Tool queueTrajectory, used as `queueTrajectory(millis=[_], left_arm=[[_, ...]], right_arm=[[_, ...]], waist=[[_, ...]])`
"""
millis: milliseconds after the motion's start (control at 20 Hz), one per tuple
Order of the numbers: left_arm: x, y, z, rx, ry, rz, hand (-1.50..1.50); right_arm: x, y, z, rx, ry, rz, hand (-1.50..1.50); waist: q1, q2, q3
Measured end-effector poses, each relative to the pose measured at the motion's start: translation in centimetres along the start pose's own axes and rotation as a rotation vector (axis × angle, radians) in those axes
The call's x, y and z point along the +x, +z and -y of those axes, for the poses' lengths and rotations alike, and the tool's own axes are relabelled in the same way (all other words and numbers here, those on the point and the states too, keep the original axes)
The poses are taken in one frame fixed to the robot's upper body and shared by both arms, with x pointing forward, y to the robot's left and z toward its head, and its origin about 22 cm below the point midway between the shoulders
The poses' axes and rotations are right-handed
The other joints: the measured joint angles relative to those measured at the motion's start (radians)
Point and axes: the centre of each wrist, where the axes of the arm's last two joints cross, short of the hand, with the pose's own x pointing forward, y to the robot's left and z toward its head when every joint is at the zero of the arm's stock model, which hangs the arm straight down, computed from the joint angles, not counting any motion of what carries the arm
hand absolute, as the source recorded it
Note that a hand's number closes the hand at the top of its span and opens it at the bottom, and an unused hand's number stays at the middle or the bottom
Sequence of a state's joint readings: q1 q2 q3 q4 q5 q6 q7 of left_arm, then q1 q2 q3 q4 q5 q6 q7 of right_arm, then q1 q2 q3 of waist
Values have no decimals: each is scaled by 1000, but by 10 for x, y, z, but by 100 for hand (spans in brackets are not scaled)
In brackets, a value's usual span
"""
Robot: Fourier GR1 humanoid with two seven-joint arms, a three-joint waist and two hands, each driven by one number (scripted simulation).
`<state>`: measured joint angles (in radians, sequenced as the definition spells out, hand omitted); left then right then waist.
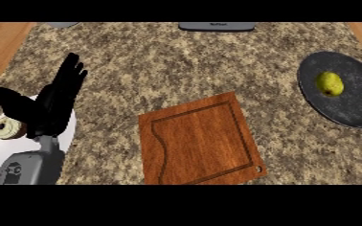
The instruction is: Pick the pear from the cutting board and place it in the pan
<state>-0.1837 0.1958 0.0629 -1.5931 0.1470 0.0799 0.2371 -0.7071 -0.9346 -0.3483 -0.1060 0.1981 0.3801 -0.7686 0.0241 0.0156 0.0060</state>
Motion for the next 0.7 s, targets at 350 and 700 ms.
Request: queueTrajectory(millis=[350,700], left_arm=[[1,3,0,4,0,-2,0],[-3,6,-6,11,2,0,0]], right_arm=[[-4,39,42,-14,-65,-53,-150],[-5,60,60,-33,-38,-61,-150]], waist=[[-11,-2,3],[-13,-3,3]])
